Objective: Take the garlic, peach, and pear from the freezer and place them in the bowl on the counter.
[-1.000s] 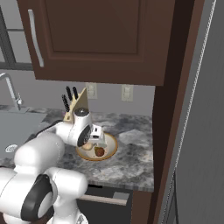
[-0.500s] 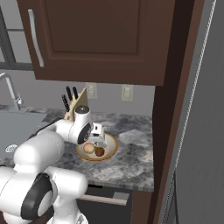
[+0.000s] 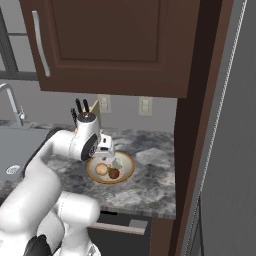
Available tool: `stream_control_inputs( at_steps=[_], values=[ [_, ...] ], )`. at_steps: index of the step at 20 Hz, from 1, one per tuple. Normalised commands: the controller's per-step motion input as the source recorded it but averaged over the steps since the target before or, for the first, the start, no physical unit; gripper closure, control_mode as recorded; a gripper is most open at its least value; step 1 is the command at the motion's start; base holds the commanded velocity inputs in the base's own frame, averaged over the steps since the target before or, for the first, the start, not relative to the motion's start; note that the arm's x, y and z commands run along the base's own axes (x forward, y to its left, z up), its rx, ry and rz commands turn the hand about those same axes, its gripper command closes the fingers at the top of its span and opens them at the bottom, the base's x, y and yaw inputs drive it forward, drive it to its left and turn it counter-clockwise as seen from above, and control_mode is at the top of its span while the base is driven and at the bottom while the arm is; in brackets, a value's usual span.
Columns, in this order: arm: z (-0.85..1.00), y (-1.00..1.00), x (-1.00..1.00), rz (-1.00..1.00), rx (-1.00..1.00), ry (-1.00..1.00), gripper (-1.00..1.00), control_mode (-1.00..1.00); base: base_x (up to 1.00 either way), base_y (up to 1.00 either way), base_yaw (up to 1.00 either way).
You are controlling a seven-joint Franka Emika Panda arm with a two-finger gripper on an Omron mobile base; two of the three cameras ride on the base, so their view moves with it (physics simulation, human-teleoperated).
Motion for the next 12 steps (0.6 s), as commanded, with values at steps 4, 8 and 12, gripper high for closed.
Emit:
stream_control_inputs(
  at_steps=[4,8,12],
  values=[
    [0.64,0.33,-0.61,-0.01,0.0,-0.06,-1.0,-1.0,0.0,0.0,0.0],
    [0.57,0.11,-0.92,-0.11,-0.01,-0.03,-1.0,-1.0,0.0,0.0,0.0],
    [0.56,0.0,-1.0,-0.11,0.0,-0.03,-1.0,-1.0,0.0,0.0,0.0]
  ],
)
